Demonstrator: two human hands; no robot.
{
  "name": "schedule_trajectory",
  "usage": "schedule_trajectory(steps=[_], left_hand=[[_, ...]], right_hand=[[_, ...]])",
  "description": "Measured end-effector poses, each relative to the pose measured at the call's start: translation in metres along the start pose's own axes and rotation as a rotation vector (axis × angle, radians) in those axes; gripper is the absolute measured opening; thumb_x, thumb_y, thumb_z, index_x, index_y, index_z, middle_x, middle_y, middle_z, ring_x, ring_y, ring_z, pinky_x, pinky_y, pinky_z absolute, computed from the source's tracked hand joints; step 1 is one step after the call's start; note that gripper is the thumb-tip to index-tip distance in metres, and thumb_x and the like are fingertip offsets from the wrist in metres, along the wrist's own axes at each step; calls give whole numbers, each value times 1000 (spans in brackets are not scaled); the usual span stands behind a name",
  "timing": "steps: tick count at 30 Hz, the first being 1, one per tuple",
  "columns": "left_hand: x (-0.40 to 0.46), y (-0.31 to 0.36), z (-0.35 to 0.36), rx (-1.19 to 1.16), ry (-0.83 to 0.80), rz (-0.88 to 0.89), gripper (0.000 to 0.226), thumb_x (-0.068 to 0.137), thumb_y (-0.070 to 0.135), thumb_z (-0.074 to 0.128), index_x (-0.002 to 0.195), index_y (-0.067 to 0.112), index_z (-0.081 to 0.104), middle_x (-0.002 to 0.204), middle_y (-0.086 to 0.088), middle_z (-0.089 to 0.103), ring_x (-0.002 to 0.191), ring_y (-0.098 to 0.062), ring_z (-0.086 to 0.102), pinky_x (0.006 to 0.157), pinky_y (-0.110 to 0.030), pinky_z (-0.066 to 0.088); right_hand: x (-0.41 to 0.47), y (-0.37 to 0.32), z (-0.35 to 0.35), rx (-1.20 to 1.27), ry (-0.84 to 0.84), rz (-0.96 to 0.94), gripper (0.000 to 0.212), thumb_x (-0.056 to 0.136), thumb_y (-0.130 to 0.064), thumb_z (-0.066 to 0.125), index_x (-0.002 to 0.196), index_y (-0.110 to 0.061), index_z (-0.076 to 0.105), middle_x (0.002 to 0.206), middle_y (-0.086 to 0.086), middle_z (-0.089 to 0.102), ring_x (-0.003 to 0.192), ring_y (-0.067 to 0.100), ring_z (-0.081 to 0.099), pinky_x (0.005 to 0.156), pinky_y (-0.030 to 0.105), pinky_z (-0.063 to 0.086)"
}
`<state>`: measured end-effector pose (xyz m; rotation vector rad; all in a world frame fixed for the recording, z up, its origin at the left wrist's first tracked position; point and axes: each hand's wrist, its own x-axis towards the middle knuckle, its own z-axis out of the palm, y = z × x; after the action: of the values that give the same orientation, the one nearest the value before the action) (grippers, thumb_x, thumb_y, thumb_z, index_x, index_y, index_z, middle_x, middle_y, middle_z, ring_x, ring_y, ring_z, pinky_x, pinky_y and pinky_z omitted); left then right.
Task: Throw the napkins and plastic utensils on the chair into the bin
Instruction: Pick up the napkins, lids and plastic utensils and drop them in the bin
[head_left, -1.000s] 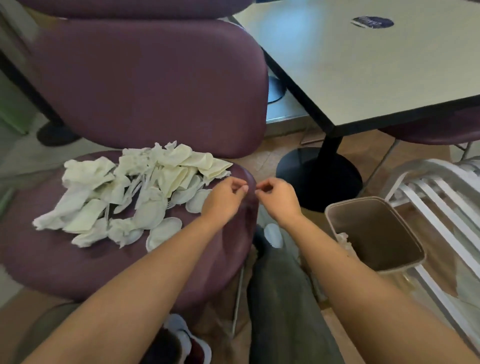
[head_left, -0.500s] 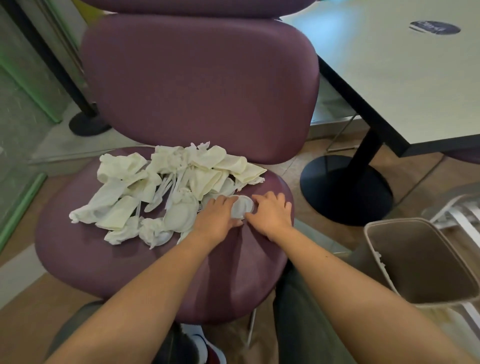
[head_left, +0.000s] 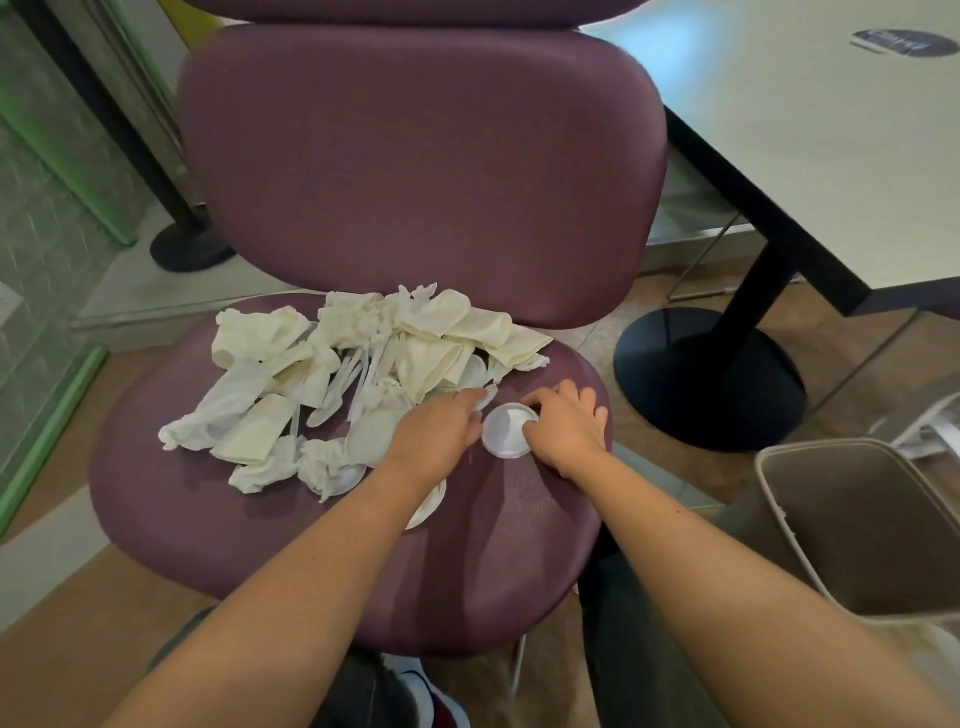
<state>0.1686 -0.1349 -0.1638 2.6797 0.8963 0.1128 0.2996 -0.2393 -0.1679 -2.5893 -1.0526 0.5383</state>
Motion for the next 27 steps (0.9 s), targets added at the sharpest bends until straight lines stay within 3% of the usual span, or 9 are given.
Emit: schedule_trajectory(steps=[5, 11, 15, 18, 20, 24, 27], left_hand=[[-2, 17, -11, -113, 109, -103, 36, 95, 18, 46, 130, 21, 53, 109, -10, 66, 96, -31, 62, 74, -39, 46], [-2, 39, -8, -254, 196, -129, 39, 89, 11, 50, 126, 23, 52, 109, -5, 66, 98, -29, 62, 78, -37, 49], [-2, 75, -5, -437, 160, 1, 51, 87, 2, 51, 132, 26, 52, 106, -6, 64, 90, -22, 58, 75, -28, 41], [8, 113, 1, -497, 156, 95, 52, 83, 1, 51, 129, 27, 57, 112, 2, 66, 100, -18, 59, 85, -30, 46], [13, 145, 9, -536, 127, 107, 51, 84, 3, 52, 127, 31, 57, 109, 5, 66, 96, -15, 59, 82, -30, 46], [25, 200, 33, -579, 57, 109, 47, 87, 9, 54, 126, 36, 56, 91, 6, 63, 82, -16, 61, 69, -28, 43], [29, 244, 61, -624, 11, 135, 46, 89, 7, 57, 127, 32, 56, 101, 2, 65, 93, -18, 62, 76, -30, 49]], right_hand=[[-11, 15, 1, 91, 113, -23, 48, 88, 2, 42, 126, -20, 60, 126, 7, 53, 119, 26, 41, 101, 34, 38], [-29, 31, -4, 254, 307, 21, 36, 90, -3, 48, 118, -16, 68, 115, 10, 61, 110, 28, 54, 95, 36, 46], [-48, 56, -26, 413, 422, 106, 31, 94, -6, 50, 119, -13, 67, 119, 8, 54, 102, 24, 60, 94, 36, 49], [-58, 87, -46, 465, 482, 136, 37, 95, -2, 49, 130, -10, 60, 127, 10, 54, 112, 25, 57, 101, 33, 44], [-64, 116, -60, 493, 495, 189, 41, 94, 0, 50, 133, -11, 58, 131, 8, 58, 119, 23, 56, 103, 32, 42], [-78, 169, -84, 531, 518, 274, 39, 91, 0, 52, 125, -15, 63, 120, 7, 63, 108, 23, 60, 90, 29, 47], [-94, 215, -99, 528, 552, 339, 33, 87, -6, 54, 115, -19, 65, 107, 2, 63, 96, 20, 61, 81, 31, 49]])
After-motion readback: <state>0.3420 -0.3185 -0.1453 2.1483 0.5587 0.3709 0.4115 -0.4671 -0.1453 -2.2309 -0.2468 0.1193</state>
